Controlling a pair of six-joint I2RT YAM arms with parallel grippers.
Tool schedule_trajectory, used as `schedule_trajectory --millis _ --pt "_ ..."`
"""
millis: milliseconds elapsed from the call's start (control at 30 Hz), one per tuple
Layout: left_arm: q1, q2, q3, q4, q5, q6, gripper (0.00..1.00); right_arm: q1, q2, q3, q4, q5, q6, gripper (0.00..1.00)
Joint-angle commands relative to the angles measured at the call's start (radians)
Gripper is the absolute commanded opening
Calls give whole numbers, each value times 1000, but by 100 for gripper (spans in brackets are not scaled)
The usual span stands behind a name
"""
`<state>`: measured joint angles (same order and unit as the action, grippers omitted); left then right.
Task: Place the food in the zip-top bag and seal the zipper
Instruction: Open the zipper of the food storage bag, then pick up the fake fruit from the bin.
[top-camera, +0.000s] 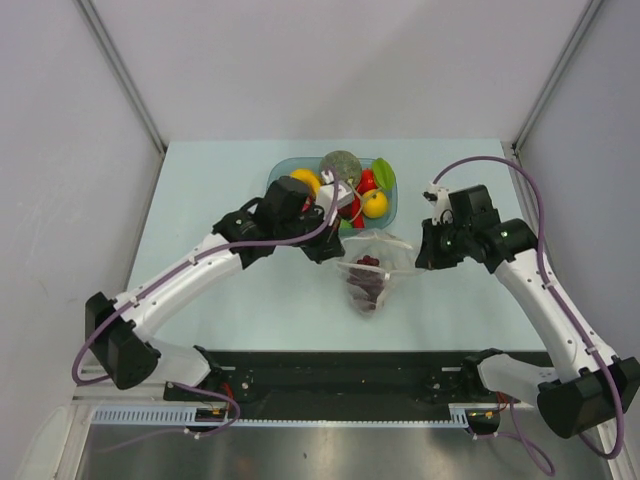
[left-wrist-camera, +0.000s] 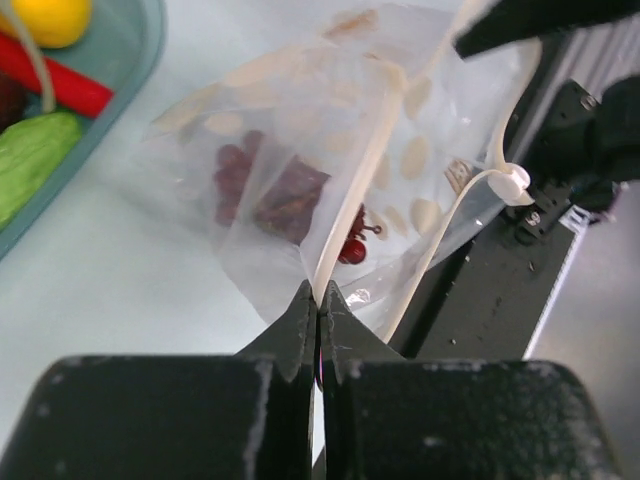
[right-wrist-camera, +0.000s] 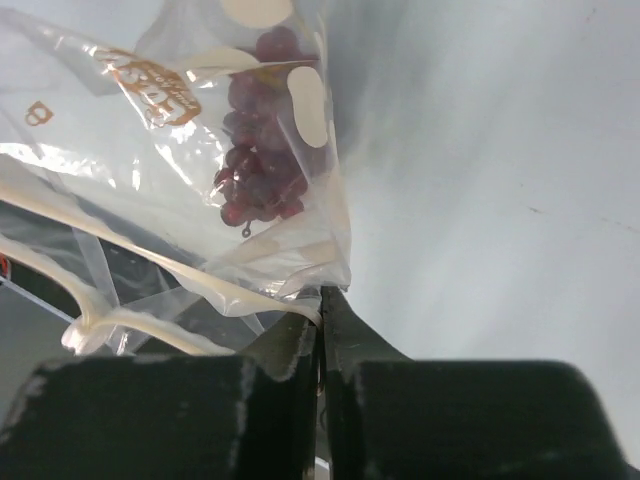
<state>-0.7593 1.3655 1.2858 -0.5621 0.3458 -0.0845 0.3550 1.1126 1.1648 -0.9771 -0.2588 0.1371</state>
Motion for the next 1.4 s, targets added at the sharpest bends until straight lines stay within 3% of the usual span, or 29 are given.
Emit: schedule_trajectory --millis 0,33,100,133,200,233,333,533,667,767,867,1200,1367 --pt "-3 61 36 -41 129 51 0 -39 16 15 -8 24 -33 0" --pt "-3 88 40 -42 137 49 2 -50 24 24 -15 -3 -42 0" --pt "0 104 66 -12 139 63 21 -57 21 33 -21 -40 -65 0" --pt "21 100 76 4 140 69 38 -59 18 33 -28 -37 -70 0" --pt "61 90 105 88 165 81 57 -85 6 18 -34 -31 -76 0" --pt "102 86 115 122 173 83 72 -97 4 12 -37 -39 -74 0" --pt "146 92 144 250 176 233 90 -125 0 1 -29 -63 -53 0" --pt "146 187 86 487 170 762 91 -140 9 4 18 -129 -7 0" --pt "144 334 148 400 165 1207 86 -143 20 13 9 -117 -16 0" --pt "143 444 185 409 125 1381 82 -146 33 19 8 -120 -11 0" --pt "143 561 289 315 81 1504 78 -152 42 26 14 -129 -1 0" --pt "132 762 337 439 -42 1692 69 -171 65 19 25 -155 7 0" --pt "130 813 365 505 -71 1709 56 -171 75 33 31 -160 10 0"
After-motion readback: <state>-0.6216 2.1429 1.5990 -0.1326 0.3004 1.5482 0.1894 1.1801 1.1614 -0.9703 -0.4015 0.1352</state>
